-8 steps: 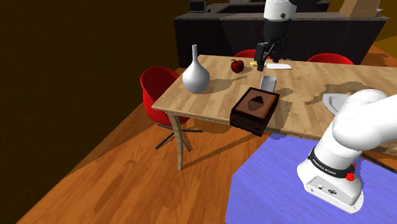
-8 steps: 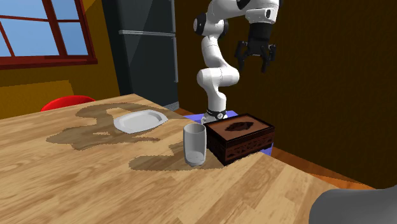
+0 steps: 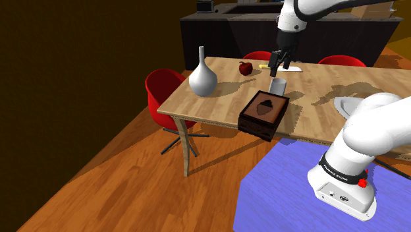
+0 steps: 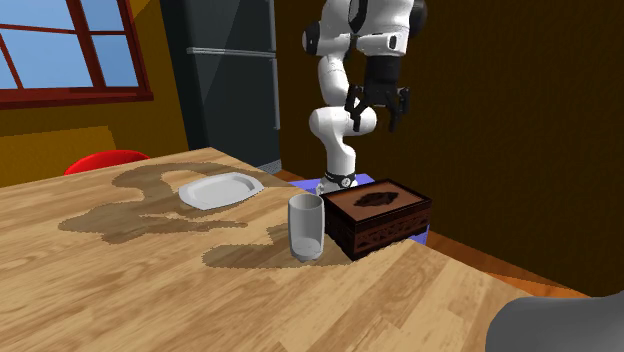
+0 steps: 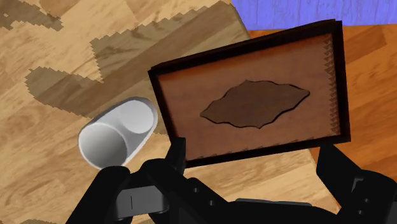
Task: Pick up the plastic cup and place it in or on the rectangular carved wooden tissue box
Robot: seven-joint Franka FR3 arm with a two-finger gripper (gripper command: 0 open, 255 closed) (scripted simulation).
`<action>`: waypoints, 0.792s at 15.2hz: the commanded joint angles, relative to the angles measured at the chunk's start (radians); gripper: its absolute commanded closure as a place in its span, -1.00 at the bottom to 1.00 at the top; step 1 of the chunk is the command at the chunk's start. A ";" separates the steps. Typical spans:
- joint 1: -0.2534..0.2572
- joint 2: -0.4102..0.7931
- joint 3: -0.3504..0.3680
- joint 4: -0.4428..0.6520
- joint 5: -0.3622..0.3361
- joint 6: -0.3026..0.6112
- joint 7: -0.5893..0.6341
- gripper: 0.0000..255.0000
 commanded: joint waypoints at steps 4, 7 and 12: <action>-0.022 0.074 -0.130 -0.041 -0.046 0.139 -0.156 -1.00; -0.027 0.147 -0.210 -0.040 -0.061 0.224 -0.252 -1.00; -0.013 0.304 -0.346 -0.004 -0.044 0.359 -0.425 -1.00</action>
